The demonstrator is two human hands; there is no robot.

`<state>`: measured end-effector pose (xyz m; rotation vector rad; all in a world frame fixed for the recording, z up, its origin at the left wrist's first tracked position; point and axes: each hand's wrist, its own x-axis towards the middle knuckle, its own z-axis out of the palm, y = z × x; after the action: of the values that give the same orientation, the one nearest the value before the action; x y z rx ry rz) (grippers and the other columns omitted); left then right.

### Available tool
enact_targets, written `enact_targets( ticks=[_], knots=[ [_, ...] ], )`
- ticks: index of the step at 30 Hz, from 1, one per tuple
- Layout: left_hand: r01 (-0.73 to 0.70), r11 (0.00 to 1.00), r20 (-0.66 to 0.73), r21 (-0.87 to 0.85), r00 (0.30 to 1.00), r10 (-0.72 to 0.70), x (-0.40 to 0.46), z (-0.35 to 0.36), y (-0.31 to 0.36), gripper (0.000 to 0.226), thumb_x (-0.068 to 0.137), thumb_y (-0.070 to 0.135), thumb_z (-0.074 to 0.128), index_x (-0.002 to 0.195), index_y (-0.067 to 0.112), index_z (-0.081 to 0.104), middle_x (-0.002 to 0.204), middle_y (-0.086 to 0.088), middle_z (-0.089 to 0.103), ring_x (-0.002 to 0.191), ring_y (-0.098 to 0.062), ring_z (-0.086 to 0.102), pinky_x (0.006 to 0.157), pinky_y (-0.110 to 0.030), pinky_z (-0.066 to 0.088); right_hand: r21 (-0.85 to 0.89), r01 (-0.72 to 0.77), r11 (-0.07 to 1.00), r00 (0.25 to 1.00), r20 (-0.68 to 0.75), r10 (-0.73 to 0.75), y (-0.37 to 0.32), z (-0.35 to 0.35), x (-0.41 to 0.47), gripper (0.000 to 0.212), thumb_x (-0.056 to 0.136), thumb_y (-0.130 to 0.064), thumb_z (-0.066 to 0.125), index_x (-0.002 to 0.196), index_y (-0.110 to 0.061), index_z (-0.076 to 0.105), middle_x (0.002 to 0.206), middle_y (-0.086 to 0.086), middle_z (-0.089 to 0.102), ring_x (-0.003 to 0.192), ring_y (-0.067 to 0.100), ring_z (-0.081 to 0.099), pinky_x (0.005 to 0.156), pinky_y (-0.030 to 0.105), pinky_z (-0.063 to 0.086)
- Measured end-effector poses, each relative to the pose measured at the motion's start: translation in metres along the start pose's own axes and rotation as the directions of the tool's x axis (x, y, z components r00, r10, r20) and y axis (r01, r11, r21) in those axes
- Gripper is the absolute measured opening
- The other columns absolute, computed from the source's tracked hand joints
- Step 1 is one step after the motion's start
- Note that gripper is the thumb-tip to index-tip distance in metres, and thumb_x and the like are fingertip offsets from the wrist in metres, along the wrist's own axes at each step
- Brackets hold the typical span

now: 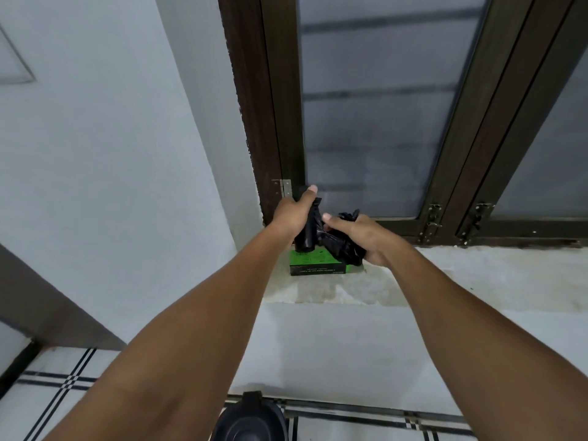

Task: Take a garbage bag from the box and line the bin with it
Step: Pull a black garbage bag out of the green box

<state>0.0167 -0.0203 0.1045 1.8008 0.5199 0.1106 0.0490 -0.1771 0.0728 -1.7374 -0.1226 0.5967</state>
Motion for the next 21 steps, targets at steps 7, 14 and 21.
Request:
enact_targets(
  ticks=[7,14,21],
  knots=[
    [-0.012,0.998,0.021,0.057,1.000,0.011,-0.002,0.005,-0.007,0.085,0.092,0.072,0.051,0.146,0.006,0.046,0.146,-0.010,0.055,0.131,-0.032,0.054,0.109,-0.045,0.044,-0.251,0.024,0.968,0.985,0.173,0.021,-0.013,-0.004,-0.014,0.033,0.087,-0.041,0.078,0.107,-0.016,0.073,0.100,0.004,0.077,0.096,0.021,0.071,0.082,0.033,0.054],
    [0.270,0.815,0.221,-0.513,0.959,-0.179,-0.006,0.010,0.000,0.068,0.091,0.065,0.060,0.129,0.009,0.062,0.115,-0.020,0.074,0.097,-0.036,0.076,0.081,-0.050,0.063,0.384,-0.050,0.922,0.985,0.170,-0.018,-0.002,0.014,-0.012,0.035,0.094,-0.029,0.067,0.117,-0.004,0.071,0.109,0.019,0.072,0.094,0.029,0.067,0.088,0.039,0.052],
    [0.362,0.684,0.272,-0.633,0.932,-0.242,-0.015,0.013,-0.002,0.054,0.100,0.060,0.049,0.084,0.009,0.058,0.048,-0.005,0.058,0.038,-0.017,0.059,0.053,-0.027,0.055,0.662,-0.046,0.748,0.995,0.094,-0.022,0.007,0.021,-0.013,0.036,0.100,-0.027,0.055,0.077,-0.012,0.078,0.082,0.007,0.075,0.066,0.016,0.069,0.065,0.027,0.051]
  ],
)
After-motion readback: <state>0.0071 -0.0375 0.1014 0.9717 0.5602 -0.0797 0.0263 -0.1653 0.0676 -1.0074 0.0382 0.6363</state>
